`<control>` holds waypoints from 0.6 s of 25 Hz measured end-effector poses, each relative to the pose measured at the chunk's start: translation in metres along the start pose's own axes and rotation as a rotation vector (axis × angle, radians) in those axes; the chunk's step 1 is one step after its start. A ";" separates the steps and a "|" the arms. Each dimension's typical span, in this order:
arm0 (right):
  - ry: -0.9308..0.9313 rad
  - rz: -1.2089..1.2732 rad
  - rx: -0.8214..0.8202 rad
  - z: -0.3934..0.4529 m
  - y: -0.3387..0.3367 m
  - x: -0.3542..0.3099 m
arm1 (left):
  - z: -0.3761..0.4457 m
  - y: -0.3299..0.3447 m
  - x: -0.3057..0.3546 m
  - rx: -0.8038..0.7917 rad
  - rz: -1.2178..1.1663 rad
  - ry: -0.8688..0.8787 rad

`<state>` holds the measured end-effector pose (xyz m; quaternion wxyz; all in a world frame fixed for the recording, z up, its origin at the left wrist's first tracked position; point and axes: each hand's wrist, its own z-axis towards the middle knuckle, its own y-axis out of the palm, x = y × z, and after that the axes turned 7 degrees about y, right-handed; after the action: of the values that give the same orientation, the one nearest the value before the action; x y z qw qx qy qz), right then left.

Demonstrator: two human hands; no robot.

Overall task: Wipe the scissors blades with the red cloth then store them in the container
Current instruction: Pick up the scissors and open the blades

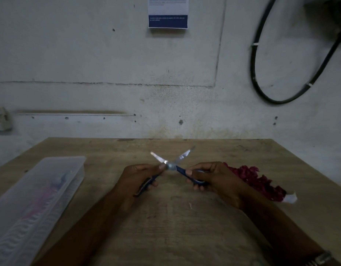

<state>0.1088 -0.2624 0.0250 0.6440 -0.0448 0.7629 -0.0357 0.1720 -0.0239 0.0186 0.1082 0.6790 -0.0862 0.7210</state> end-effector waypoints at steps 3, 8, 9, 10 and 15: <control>0.000 0.174 0.074 0.003 0.004 0.000 | 0.002 -0.005 0.009 -0.004 -0.699 -0.181; -0.006 0.288 0.053 0.003 0.018 0.007 | 0.000 0.009 0.000 0.020 -0.886 -0.169; -0.006 0.280 0.051 0.004 0.021 0.009 | 0.000 0.013 -0.003 0.023 -0.823 -0.172; -0.006 0.280 0.052 0.006 0.023 0.011 | 0.000 0.016 -0.006 0.023 -0.751 -0.161; 0.010 0.283 0.028 0.006 0.024 0.011 | 0.001 0.018 -0.009 -0.001 -0.587 -0.094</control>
<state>0.1126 -0.2400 0.0101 0.6392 0.0725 0.7643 0.0444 0.1685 -0.0417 0.0102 0.3083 0.7076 0.1085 0.6265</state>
